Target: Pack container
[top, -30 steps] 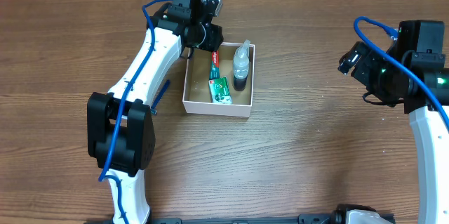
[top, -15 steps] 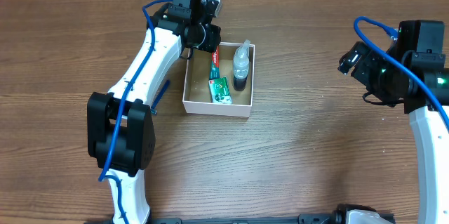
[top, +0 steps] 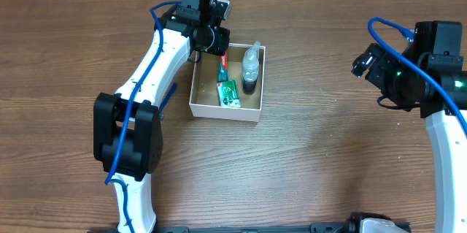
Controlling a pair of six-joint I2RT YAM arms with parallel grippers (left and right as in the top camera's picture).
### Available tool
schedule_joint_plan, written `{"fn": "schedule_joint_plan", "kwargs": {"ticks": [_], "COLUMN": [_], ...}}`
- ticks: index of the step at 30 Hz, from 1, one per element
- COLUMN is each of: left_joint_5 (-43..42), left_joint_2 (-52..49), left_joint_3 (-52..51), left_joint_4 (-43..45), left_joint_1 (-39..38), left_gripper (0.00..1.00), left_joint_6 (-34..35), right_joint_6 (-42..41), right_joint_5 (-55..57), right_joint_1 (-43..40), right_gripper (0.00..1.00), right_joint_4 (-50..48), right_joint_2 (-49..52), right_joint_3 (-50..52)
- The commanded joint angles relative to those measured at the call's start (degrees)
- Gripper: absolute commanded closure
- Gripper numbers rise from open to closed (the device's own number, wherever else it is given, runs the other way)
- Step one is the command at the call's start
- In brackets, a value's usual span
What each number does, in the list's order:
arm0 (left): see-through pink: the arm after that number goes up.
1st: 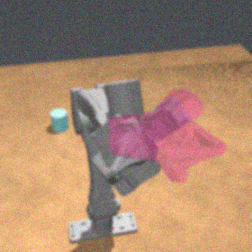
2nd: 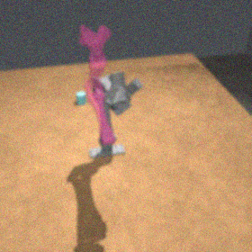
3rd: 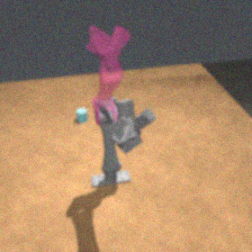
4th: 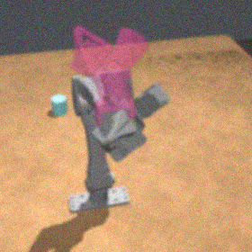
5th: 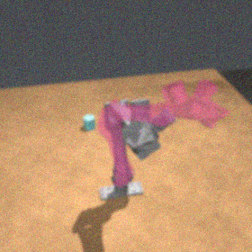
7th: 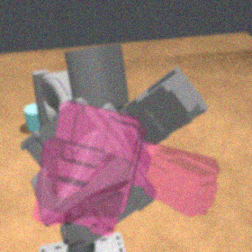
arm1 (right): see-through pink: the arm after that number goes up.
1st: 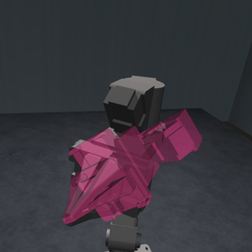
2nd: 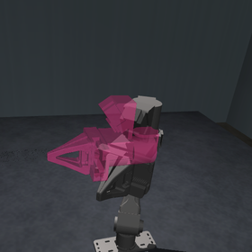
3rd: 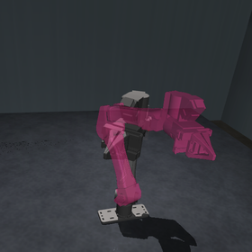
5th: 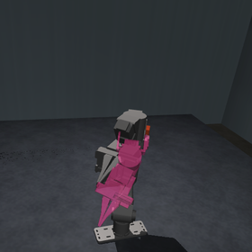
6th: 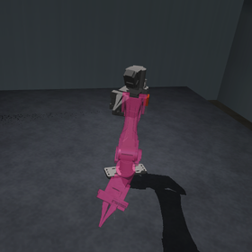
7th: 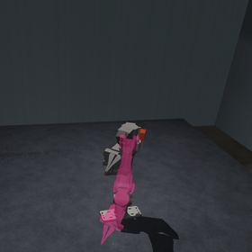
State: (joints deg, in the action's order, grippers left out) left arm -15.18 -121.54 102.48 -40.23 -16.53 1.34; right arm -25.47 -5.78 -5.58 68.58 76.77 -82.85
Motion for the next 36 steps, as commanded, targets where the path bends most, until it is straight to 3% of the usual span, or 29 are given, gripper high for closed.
{"fn": "schedule_joint_plan", "kwargs": {"ticks": [1,8,17,20,22,23,31,35,36], "left_joint_5": [-0.31,-1.81,-0.50,1.25,1.49,1.84,10.56,14.56,14.53], "left_joint_2": [-0.50,6.12,10.99,10.95,10.95,10.95,13.35,13.60,13.60], "left_joint_3": [0.44,0.46,0.44,0.44,0.44,0.44,3.87,3.06,1.53], "left_joint_4": [-0.37,-2.51,-16.72,-20.02,-20.37,-20.26,-28.87,-36.35,-36.65], "left_joint_1": [-0.74,-0.81,-0.79,-0.79,-0.79,-0.79,3.04,9.11,12.61], "left_gripper": [0.85,0.86,0.84,0.74,0.47,0.41,0.42,0.35,0.28], "left_joint_6": [-0.07,-0.07,-0.11,-0.09,-0.09,-0.09,0.70,2.93,2.91], "right_joint_6": [-0.24,-0.24,-0.24,-0.24,-0.24,-0.24,-0.24,-0.24,-0.24], "right_joint_5": [-0.09,-0.09,-0.09,-0.09,-0.09,-0.09,-0.09,-0.09,-0.09], "right_joint_1": [-0.09,-0.09,-0.09,-0.09,-0.09,-0.09,-0.09,-0.09,-0.09], "right_gripper": [0.00,0.00,0.00,0.00,0.00,0.00,0.00,0.00,0.00], "right_joint_4": [-0.31,-0.31,-0.31,-0.31,-0.31,-0.31,-0.31,-0.31,-0.31], "right_joint_2": [-0.17,-0.17,-0.17,-0.17,-0.17,-0.17,-0.17,-0.17,-0.17], "right_joint_3": [-0.35,-0.35,-0.35,-0.35,-0.35,-0.35,-0.35,-0.35,-0.35]}}
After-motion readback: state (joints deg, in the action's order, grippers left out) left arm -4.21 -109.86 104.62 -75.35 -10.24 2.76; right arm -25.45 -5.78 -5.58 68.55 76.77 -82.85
